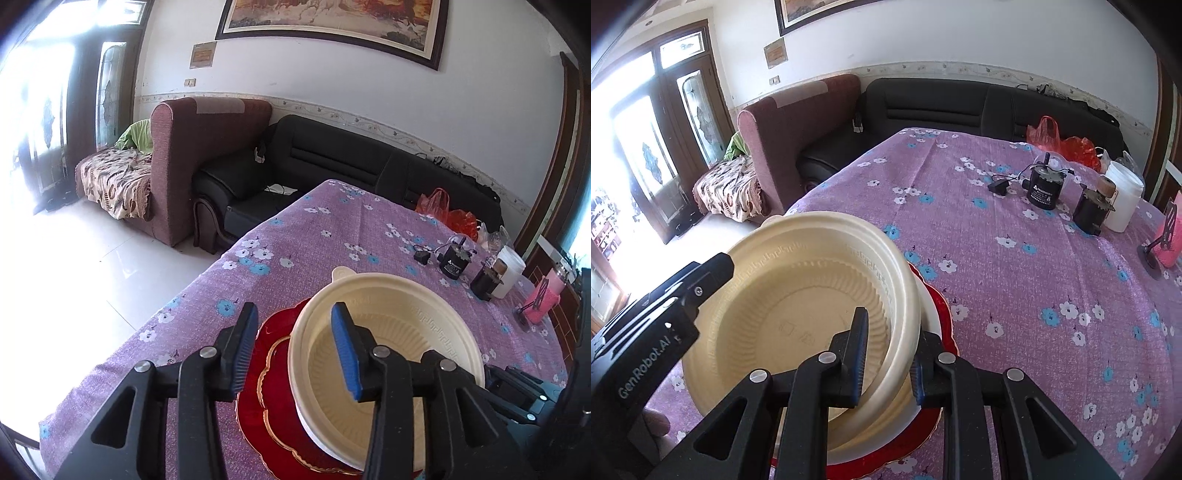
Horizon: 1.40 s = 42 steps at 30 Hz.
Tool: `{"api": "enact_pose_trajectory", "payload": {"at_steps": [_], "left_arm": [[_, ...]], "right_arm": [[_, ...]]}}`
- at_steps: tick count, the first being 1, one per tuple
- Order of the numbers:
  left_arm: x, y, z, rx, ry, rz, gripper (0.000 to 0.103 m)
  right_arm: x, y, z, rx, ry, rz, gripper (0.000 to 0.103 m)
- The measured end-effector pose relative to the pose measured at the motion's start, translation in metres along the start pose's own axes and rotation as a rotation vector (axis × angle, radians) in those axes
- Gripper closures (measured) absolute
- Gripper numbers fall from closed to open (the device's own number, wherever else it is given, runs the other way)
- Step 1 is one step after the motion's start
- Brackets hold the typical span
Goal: Organize plates and bowls
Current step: 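Carry the cream bowl over the stack and lower it onto the bowls, then open the right gripper and withdraw it from the cream bowl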
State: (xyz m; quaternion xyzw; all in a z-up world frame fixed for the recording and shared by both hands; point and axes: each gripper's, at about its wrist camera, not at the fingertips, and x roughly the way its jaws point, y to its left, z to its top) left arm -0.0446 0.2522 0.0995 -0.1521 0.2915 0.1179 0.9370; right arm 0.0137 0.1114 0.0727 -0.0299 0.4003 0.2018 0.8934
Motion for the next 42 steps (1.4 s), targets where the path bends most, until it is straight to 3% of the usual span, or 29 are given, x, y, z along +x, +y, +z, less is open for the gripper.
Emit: {"api": "enact_pose_trajectory", "payload": {"at_steps": [8,13,21,27,34,42], "left_arm": [[-0.032,0.027,-0.005,-0.073,-0.004,-0.050,0.045],[-0.043,0.040,-0.010,-0.107,0.004,-0.054,0.039],[-0.043,0.051,-0.019,-0.128,0.039,-0.064,0.038],[-0.050,0.051,-0.021,-0.125,0.029,-0.067,0.038],[-0.059,0.041,-0.021,-0.080,0.004,-0.038,0.038],[-0.068,0.014,-0.029,0.007,-0.041,0.024,0.027]], "right_arm": [[-0.001,0.002,-0.002,-0.010,-0.017,0.007,0.076],[-0.001,0.003,-0.003,0.009,-0.039,0.043,0.045],[-0.008,0.013,-0.003,-0.024,-0.102,0.003,0.030],[-0.021,0.028,-0.001,-0.138,-0.182,-0.151,0.012],[-0.054,0.015,-0.002,-0.052,-0.250,-0.107,0.011],[-0.095,-0.020,-0.038,0.056,-0.311,-0.139,0.008]]}}
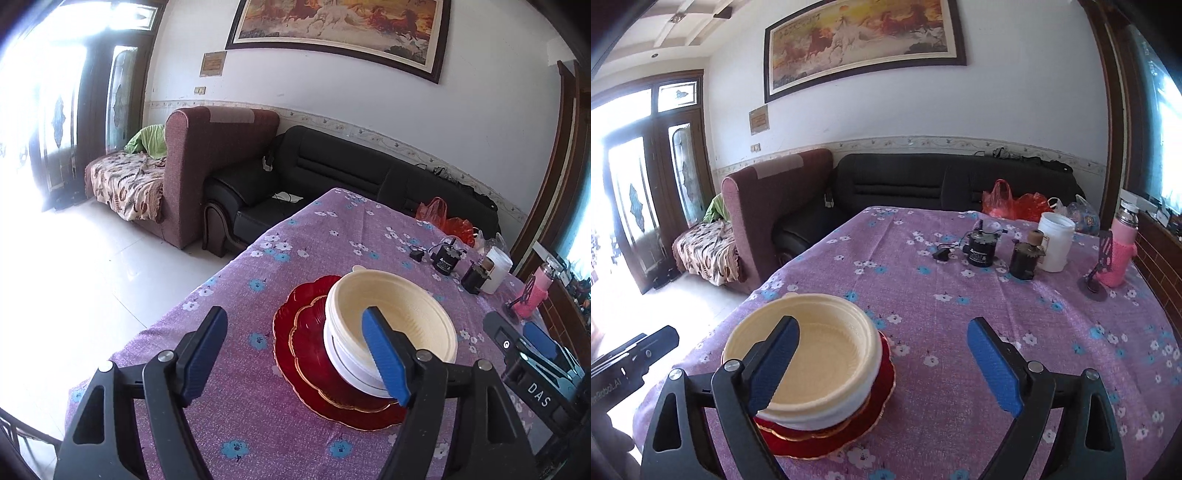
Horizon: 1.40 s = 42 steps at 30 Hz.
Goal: Organize plates and bowls
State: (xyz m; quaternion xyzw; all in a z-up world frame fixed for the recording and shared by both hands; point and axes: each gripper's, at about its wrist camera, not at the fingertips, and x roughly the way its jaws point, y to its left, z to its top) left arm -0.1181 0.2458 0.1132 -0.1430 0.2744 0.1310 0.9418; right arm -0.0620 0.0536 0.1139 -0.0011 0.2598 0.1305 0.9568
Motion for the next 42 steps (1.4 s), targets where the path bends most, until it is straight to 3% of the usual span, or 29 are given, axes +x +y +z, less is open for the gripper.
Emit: {"api": "enact_pose_trajectory", "payload": {"at_steps": [8,13,19,21,23,33,42], "left_arm": [[-0.013,-0.025,-0.005,0.073,-0.029,0.030,0.026],[-0.021,-0.033,-0.005,0.085,-0.038,0.051,0.025],[-0.039,-0.055,-0.010,0.121,-0.126,0.132,0.013],[-0.047,-0.064,-0.012,0.132,-0.163,0.148,0.001],[-0.054,-0.073,-0.013,0.144,-0.187,0.144,0.000],[-0.041,-0.120,-0.036,0.227,-0.087,0.094,0.000],[-0.037,-0.141,-0.051,0.279,-0.058,0.085,0.000]], "right_arm": [[0.017,-0.035,-0.027,0.126,0.101,-0.013,0.008],[0.032,-0.022,-0.030,0.070,0.151,0.033,0.008],[0.006,-0.033,-0.033,0.131,0.077,0.058,0.008],[-0.007,-0.040,-0.036,0.157,0.037,0.050,0.008],[-0.018,-0.046,-0.040,0.175,0.003,0.039,0.008],[-0.041,-0.059,-0.056,0.126,-0.021,-0.004,0.008],[-0.044,-0.082,-0.068,0.163,0.003,-0.025,0.007]]}}
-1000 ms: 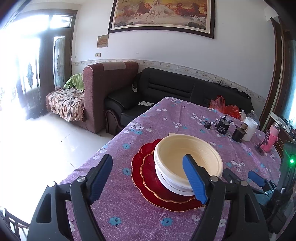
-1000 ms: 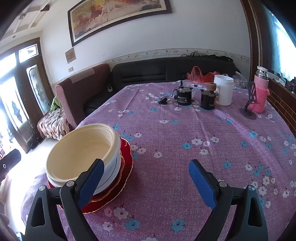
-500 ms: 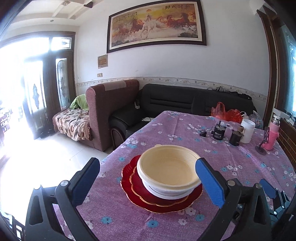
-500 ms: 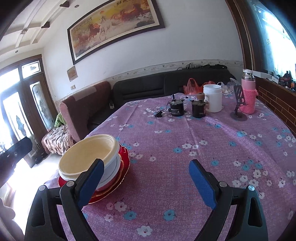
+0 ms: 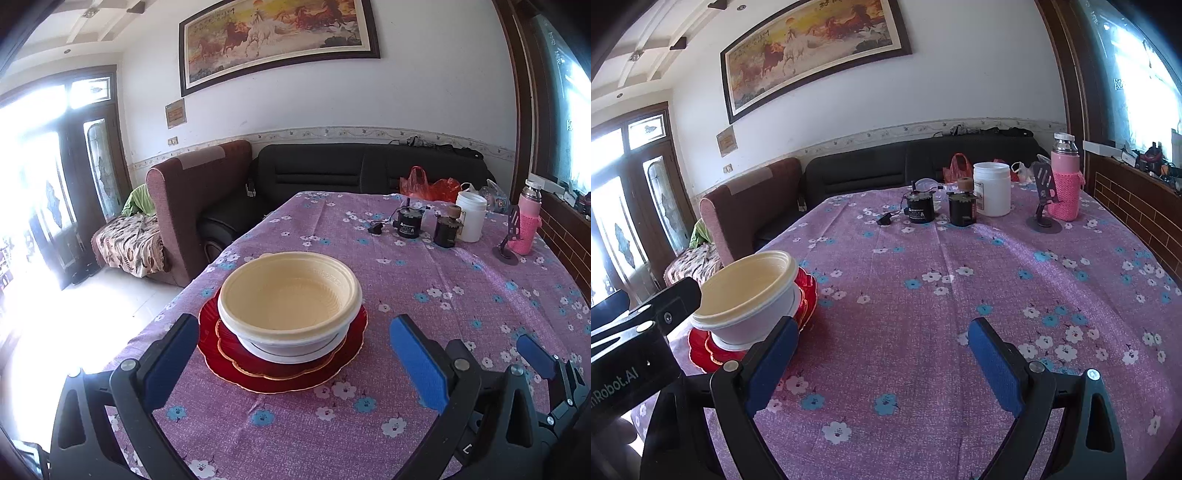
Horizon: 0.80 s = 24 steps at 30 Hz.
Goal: Organize plates and bowls
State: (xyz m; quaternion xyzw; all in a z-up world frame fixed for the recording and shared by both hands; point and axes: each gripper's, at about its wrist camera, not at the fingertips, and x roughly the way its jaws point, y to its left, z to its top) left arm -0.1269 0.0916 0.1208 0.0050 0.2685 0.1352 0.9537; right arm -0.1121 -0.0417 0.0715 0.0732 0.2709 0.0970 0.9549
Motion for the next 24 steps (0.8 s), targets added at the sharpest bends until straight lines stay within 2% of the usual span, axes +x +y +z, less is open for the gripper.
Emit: {"api": "enact_pose_trajectory", "payload": {"at_steps": [13,24], "left_arm": [[0.020,-0.012,-0.017,0.002,0.085,-0.053,0.000],[0.036,0.006,-0.020,-0.061,0.126,-0.073,0.000]], "right_arm": [[0.008,-0.004,-0.010,-0.016,0.041,-0.025,0.007],[0.021,0.005,-0.016,-0.045,0.084,-0.042,0.007]]}}
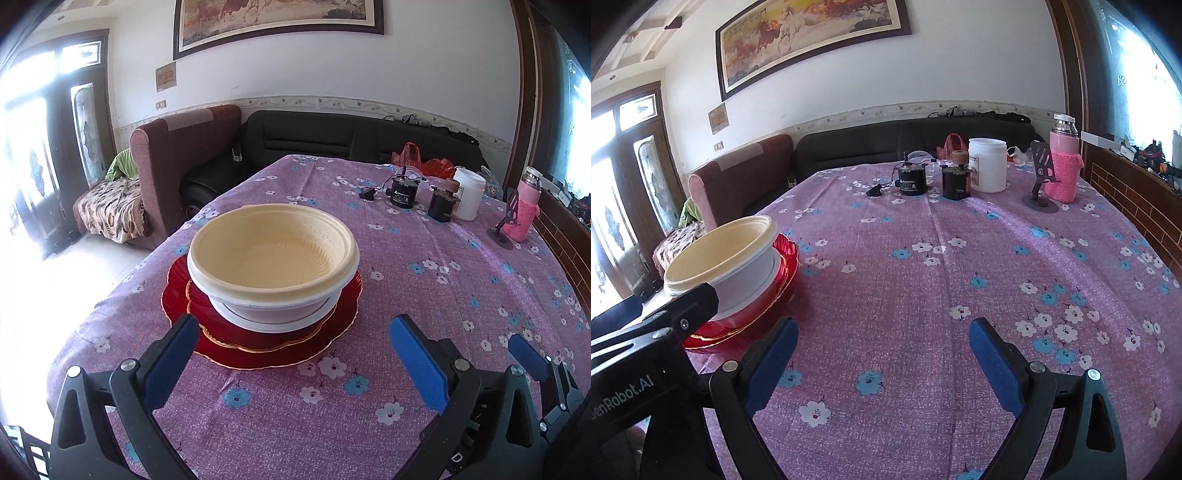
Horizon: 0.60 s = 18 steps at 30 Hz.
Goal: Organize plates and bowls
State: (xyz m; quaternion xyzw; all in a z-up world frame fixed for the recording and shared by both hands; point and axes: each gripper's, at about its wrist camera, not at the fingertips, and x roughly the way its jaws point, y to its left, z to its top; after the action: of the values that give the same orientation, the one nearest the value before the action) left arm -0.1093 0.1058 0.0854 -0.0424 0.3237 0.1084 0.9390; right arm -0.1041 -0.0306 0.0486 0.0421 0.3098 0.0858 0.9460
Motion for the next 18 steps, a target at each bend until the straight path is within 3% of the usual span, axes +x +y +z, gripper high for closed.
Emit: {"api": "enact_pose_trajectory", "payload": {"at_steps": [12,15,18], "left_arm": [[0.003,0.021,0.000,-0.047,-0.002,-0.005,0.000],[-0.008,0.027,0.001,-0.060,-0.068,0.021,0.000],[-0.042,0.038,0.004,-0.099,-0.245,0.096,0.000]], "right_arm": [[0.007,0.025,-0.003,-0.067,0.024,0.007,0.007],[0.006,0.030,-0.003,-0.075,0.020,0.006,0.007],[0.004,0.035,-0.003,-0.083,0.010,0.008,0.007]]}}
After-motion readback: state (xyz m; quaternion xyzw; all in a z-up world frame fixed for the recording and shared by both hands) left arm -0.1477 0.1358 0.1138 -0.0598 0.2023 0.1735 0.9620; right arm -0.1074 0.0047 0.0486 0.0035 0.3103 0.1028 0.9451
